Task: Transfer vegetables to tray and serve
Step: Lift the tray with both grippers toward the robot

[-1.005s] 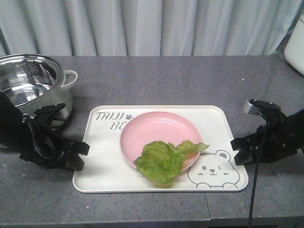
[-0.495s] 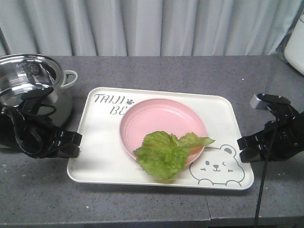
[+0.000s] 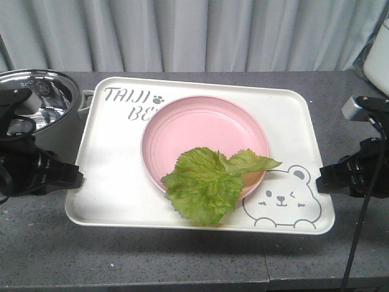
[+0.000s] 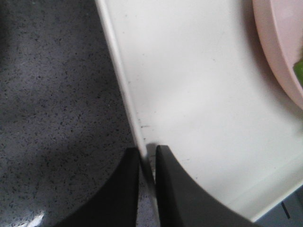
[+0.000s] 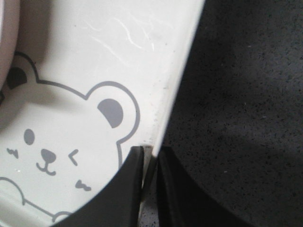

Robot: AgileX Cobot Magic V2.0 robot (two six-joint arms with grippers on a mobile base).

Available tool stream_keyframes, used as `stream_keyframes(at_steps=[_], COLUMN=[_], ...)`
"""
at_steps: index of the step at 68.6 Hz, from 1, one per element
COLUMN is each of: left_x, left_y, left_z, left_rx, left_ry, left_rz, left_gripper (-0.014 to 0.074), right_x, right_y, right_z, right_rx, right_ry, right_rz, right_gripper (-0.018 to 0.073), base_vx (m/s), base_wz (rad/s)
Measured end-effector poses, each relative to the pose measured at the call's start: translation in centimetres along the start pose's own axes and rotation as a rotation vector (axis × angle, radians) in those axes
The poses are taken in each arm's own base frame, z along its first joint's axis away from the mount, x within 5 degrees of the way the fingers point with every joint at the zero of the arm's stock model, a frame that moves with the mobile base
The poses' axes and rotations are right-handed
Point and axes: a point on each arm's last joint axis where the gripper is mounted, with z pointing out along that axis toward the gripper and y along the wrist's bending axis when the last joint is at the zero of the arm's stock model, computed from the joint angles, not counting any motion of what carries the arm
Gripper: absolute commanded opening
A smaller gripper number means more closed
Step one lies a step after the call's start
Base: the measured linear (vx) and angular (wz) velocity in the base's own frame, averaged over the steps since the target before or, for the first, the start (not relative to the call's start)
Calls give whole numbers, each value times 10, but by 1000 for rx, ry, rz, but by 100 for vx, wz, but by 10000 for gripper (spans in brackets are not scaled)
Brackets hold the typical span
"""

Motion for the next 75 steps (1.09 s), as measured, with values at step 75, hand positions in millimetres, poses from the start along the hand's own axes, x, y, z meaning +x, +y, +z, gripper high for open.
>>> stream_keyframes(at_steps=[75], left_x=[37], left_y=[-3], left_z=[-7], left_rx=[7], left_ry=[47], left_rz=[-45], left_gripper=[-7], right_x=[29], right_y=[12], right_z=[-10], right_rx=[-13], right_ry=[-17], right_rz=[1], right_gripper=[-6], base_vx=[0], base_wz=[0])
